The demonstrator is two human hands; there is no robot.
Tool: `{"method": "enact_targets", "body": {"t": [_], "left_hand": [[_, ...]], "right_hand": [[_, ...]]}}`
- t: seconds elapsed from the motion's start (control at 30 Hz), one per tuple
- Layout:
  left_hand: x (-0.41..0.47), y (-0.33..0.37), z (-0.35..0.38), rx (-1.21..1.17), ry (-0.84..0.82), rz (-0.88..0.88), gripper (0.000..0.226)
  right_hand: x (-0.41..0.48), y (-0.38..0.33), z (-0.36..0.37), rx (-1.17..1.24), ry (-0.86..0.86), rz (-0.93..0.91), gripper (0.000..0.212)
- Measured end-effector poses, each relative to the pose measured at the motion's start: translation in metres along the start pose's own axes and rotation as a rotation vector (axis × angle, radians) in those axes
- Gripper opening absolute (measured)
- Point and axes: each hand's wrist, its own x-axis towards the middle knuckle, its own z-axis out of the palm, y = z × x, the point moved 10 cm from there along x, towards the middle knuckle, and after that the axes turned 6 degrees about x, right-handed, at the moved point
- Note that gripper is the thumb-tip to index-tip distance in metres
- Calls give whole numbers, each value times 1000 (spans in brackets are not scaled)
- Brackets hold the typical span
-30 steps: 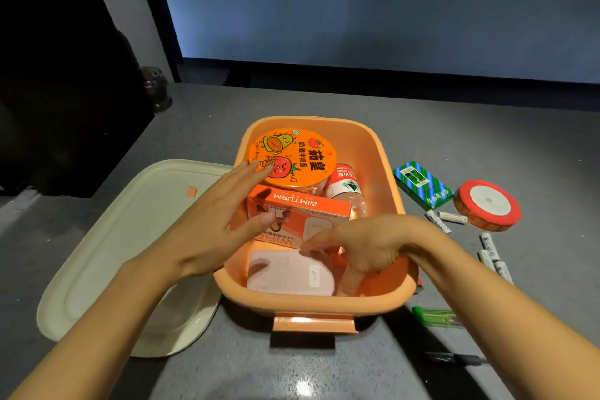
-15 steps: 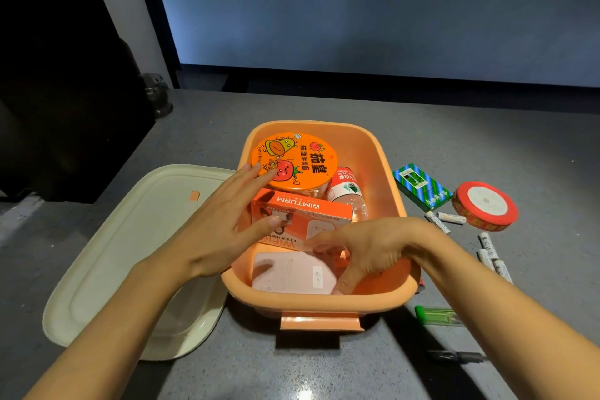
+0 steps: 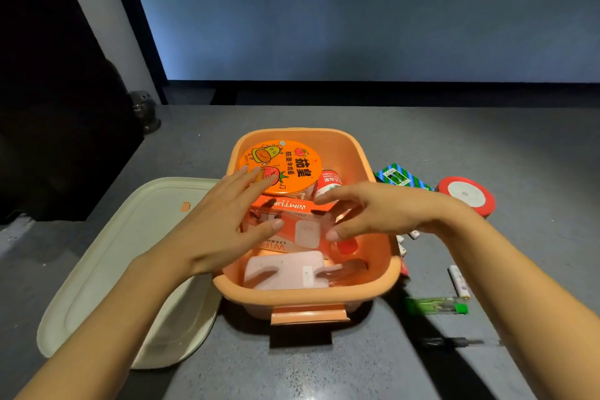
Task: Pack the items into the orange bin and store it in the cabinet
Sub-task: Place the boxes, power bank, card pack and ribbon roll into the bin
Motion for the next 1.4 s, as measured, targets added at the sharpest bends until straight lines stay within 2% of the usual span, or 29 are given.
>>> {"method": "enact_targets", "body": {"t": [0.07, 0.2, 0.37, 0.57, 0.67, 0.77, 0.87, 0.97, 1.07, 1.17, 1.4], "left_hand": [[6, 20, -4, -19, 19, 20, 82], [26, 79, 1, -16, 52, 108, 82], [69, 172, 32, -81, 97, 198, 74], [112, 233, 89, -207, 78, 135, 84], [125, 225, 115, -243, 95, 25, 86], [143, 189, 132, -231, 115, -189, 94], [158, 147, 141, -151, 141, -402, 89], [161, 113, 152, -273, 159, -573, 88], [161, 100, 161, -267, 136, -663, 91], [165, 98, 155, -199, 190, -721, 94], [175, 104, 153, 70, 150, -844, 91]], "right_hand": [[-18, 3, -26, 101, 84, -40, 50], [-61, 39, -81, 239, 254, -76, 71], [-114, 123, -131, 275, 333, -12, 61], [-142, 216, -163, 108, 345, 90, 53], [-139, 243, -164, 142, 324, 100, 59], [-131, 254, -158, 181, 269, 81, 59], [-125, 261, -161, 191, 260, 59, 58], [-116, 264, -162, 263, 252, 35, 56], [-105, 263, -159, 287, 210, 10, 55], [-94, 263, -156, 318, 197, -2, 54], [-83, 266, -154, 351, 177, -7, 56]]}}
